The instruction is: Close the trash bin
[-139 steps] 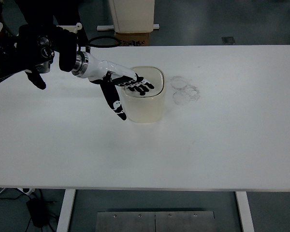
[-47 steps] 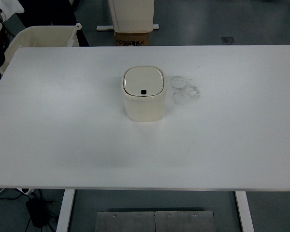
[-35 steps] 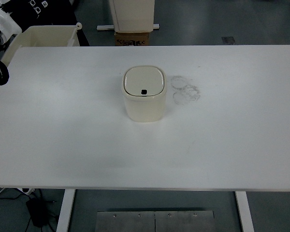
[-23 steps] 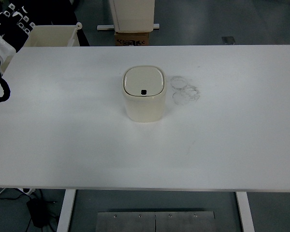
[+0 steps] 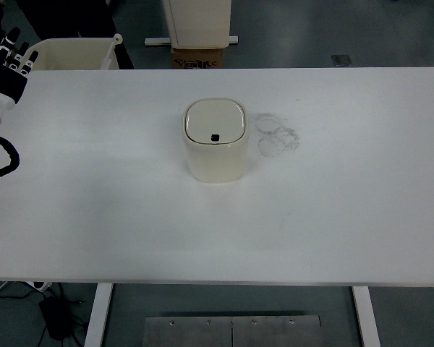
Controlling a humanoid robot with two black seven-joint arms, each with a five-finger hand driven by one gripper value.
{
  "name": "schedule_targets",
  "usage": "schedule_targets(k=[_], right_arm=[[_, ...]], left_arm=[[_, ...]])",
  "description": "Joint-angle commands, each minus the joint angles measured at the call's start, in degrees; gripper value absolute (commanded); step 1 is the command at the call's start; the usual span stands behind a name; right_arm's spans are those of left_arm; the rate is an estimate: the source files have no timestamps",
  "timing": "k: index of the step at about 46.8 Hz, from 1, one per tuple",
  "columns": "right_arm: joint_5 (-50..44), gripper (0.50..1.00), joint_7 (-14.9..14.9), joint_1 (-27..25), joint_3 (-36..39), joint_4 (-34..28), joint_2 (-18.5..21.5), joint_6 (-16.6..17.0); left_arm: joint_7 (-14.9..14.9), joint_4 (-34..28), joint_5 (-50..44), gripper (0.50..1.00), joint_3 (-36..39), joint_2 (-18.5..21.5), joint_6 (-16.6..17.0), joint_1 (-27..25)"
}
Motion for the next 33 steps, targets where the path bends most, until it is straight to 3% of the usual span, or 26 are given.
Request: schedule_targets(k=[1,11,24,33], right_arm=[[-0.1,0.993,0.0,0.0,0.1,0.0,0.0,0.0],[-0.3,0.993,0.0,0.0,0.0,0.0,0.0,0.0],[-0.2,0.993,0.0,0.1,0.0,0.0,0.0,0.0],[-0.3,0.993,0.0,0.1,0.0,0.0,0.0,0.0]], left_arm=[[0.0,1.1,-0.3,1.000,0.0,-1.1,-0.6,0.1],[0.0,3.6,-0.5,1.000,-0.3,-3.0,-1.3,-0.2],[0.0,4.6,-0.2,1.000,-0.5,-8.4,-1.5,-0.3],[0.0,4.6,-0.1,1.000,-0.5,-9.2,-1.0,-0.5]])
